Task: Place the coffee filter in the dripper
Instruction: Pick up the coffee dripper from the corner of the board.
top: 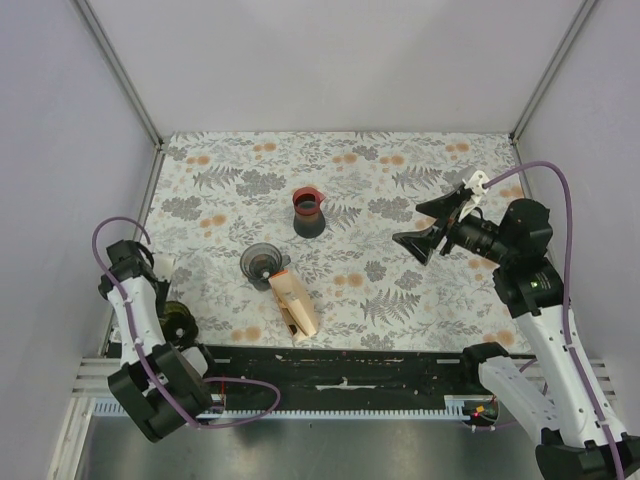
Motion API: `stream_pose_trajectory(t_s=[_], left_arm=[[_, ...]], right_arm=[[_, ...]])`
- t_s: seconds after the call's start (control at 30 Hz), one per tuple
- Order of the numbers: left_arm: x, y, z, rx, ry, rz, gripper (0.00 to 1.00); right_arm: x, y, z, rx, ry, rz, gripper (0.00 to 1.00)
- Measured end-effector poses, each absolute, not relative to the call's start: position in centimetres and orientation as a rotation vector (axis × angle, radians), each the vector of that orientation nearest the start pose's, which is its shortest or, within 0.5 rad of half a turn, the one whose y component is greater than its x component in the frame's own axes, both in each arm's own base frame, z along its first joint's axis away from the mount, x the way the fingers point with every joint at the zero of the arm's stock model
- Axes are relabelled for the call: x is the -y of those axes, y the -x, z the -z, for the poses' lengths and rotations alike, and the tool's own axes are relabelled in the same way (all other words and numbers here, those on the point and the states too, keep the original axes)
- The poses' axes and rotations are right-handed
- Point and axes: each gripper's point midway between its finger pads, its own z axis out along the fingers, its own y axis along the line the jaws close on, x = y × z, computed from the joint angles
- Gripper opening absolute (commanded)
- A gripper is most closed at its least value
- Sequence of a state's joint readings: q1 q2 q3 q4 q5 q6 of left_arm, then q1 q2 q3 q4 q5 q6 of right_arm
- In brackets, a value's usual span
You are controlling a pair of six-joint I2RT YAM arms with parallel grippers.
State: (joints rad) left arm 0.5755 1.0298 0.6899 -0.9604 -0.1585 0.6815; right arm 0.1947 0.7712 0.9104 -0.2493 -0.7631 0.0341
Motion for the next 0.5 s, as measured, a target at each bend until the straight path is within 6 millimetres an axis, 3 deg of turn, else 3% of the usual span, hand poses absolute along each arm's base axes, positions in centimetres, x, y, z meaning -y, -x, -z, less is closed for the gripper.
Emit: stream_pose_trajectory(t_s=[0.33, 0.5], left_arm=[[-11.2, -11.8, -9.4, -2.938, -0.218, -0.222, 0.02], [-10.3, -12.8, -12.4, -2.866, -0.266, -0.163, 0.02]], right_arm=[[-17.3, -22.6, -33.0, -1.551, 0.72, -0.823, 0.98], [-17.6, -22.3, -33.0, -1.55, 0.726, -0.837, 0.98]])
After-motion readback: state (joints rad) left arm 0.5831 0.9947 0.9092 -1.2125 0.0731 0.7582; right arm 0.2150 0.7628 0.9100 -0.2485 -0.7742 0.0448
